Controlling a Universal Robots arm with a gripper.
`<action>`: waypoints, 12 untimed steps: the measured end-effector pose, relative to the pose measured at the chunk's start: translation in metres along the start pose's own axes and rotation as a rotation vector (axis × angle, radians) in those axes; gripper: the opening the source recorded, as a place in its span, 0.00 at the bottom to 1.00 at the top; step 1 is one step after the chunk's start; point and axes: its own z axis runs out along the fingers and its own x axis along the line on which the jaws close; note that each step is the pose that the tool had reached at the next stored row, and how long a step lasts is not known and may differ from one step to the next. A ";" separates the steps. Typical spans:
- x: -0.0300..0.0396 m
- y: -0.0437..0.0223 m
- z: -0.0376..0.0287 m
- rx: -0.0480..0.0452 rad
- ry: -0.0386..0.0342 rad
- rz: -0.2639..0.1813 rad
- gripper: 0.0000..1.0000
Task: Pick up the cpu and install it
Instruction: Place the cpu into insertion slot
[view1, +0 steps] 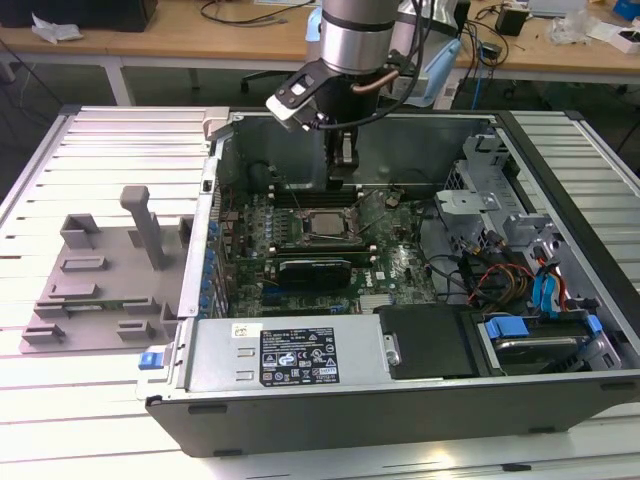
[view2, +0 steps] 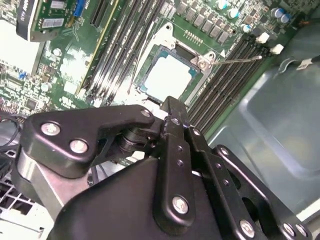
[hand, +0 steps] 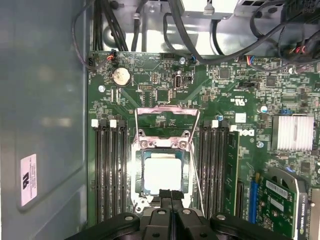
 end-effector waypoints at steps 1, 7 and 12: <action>0.0000 0.0000 0.0000 -0.0001 0.0004 0.000 0.11; 0.0000 0.0000 0.0000 0.0001 0.0006 0.000 0.11; 0.0000 0.0000 -0.0001 0.0001 0.0009 0.000 0.11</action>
